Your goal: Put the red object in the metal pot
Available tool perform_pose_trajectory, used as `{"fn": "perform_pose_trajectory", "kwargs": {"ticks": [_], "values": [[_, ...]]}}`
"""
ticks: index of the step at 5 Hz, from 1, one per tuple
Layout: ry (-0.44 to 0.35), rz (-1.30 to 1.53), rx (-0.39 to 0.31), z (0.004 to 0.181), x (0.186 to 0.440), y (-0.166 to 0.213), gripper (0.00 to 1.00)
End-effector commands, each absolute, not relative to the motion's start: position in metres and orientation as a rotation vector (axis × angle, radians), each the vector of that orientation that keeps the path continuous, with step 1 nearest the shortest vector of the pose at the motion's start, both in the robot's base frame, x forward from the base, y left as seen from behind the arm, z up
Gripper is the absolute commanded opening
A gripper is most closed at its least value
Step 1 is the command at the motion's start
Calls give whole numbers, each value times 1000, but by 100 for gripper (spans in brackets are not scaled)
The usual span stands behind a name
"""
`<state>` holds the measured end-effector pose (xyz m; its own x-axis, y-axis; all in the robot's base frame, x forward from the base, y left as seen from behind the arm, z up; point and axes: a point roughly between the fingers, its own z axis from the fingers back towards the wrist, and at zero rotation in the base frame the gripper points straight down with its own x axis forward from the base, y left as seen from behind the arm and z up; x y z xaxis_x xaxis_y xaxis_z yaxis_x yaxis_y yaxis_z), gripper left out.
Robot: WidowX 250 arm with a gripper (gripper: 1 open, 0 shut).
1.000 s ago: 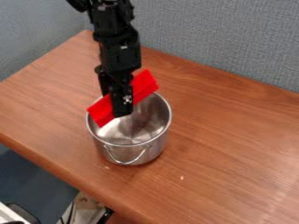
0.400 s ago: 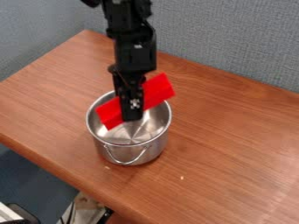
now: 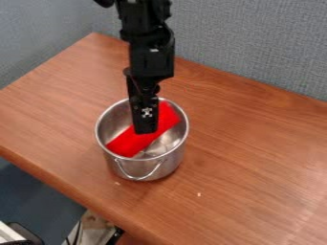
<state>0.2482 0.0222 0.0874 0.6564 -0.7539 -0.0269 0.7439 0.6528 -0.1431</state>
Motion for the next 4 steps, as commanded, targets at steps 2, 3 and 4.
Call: {"fn": "perform_pose_trajectory", "kwargs": {"ticks": [2,3,4], "values": [[26,-1028,-76,54,254,16,0],[20,-1110,-61,36,256,10,100],[15,-1105,-42,28,258,-1,100]]}}
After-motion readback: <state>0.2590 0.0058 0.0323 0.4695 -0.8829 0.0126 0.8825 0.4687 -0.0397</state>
